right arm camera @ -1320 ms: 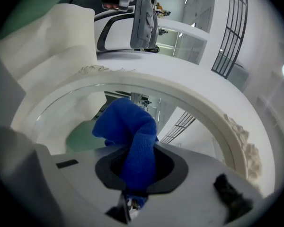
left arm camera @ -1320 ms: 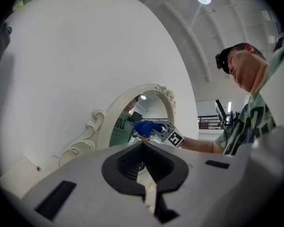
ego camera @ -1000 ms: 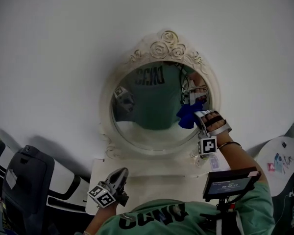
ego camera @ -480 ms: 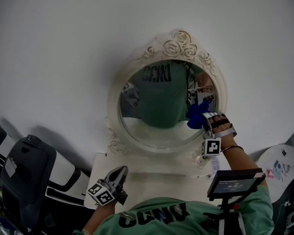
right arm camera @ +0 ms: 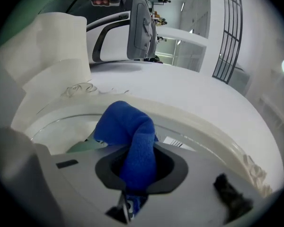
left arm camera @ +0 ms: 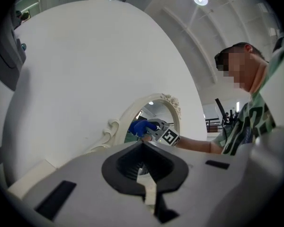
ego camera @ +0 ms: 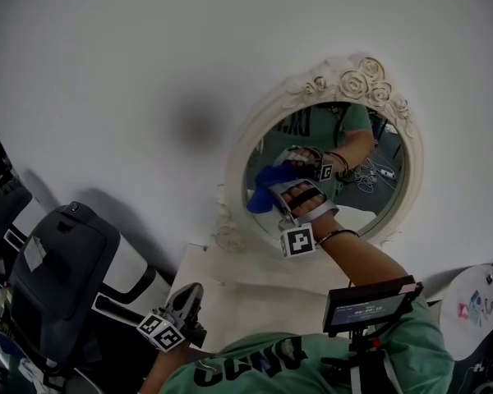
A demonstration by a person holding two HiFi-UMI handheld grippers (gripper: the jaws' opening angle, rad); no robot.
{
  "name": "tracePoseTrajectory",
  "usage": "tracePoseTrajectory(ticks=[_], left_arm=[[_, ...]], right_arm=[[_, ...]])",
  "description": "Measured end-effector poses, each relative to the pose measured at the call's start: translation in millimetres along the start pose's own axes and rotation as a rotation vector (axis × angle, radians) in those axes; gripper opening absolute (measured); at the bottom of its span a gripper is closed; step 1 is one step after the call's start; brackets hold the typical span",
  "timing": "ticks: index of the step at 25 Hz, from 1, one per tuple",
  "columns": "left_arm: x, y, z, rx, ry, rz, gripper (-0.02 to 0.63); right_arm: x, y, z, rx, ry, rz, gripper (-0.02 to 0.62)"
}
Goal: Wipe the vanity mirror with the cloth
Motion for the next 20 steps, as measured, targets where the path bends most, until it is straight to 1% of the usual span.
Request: tracePoseTrajectory(ticks=[3,6,9,11,15,17,20], left_arm=[[9,9,-25,-0.018,0.056,0.011,0.000],[18,15,-42,-0.029,0.101,0.014,0.000],[23,18,-43,-0.026,0.109,0.017,0.000],[23,17,-34,-0.014,0.091,0.016,0.000],[15,10,0,0.018,0.023,0.010,0.000],[10,5,18,0.038,-0.013,0.004,0.000],[0,-9,49,0.069,-0.074,-0.009,0.000]], right_arm=[[-4,31,26,-0.050,-0.008,0.008,0.051],[-1,45,41,-0.064,0.000,0.016,0.051],[1,44,43,-0.072,-0.008,0.015,0.051],[3,40,40,-0.073,-0.009,0.012,0.051],[9,13,17,-0.043,0.001,0.023,0.051],[15,-13,-2,-0.010,0.014,0.026,0.051],[22,-64,-42,0.064,0.025,0.020,0.051]])
Point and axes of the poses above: the fingertips, and each gripper's own axes: z forward along the fingers, x to its left, y out of its top, the point moved 1 cm from there along -z, backward along the fingers, and after that the axes turned 10 degrees about -y, right-handed, at the moved point
